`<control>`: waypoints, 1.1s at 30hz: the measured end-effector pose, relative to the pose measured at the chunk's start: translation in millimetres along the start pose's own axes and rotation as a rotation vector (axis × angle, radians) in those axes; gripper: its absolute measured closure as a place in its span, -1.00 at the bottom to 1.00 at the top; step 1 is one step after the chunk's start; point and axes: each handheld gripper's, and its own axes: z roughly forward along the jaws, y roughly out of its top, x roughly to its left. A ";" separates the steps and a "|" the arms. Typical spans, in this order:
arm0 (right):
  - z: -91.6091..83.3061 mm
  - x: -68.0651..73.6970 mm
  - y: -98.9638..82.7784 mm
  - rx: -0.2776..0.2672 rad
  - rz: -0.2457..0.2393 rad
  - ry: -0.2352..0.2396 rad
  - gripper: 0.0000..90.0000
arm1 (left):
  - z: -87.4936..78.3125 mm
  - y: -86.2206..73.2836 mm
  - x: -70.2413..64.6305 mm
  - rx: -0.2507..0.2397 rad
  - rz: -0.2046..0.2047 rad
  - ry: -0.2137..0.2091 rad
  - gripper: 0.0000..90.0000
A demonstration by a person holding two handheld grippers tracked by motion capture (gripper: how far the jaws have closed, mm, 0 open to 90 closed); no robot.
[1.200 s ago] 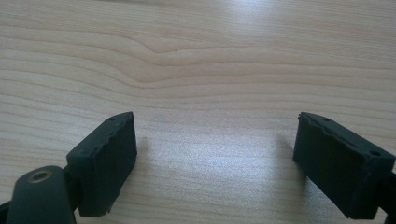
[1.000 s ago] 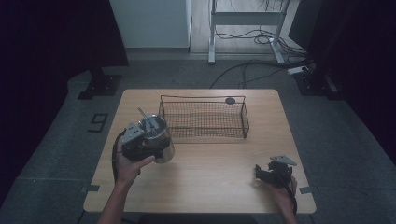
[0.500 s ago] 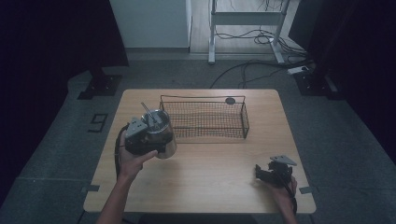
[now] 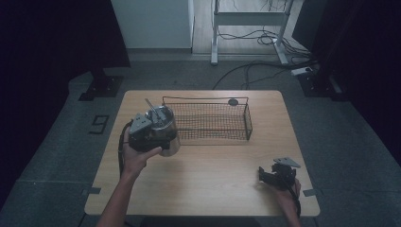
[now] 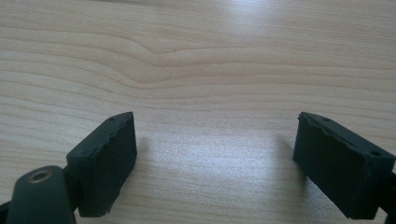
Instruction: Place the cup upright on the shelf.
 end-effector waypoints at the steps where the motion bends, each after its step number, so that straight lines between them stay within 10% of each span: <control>1: 0.0 -0.1 -0.1 -0.001 -0.002 0.000 -0.71 | 0.6 1.1 -0.4 -0.001 0.000 -0.001 -0.92; 33: 0.3 -0.3 0.3 0.001 -0.001 -0.001 -0.71 | 23.7 24.4 -0.9 0.008 0.026 0.012 -0.92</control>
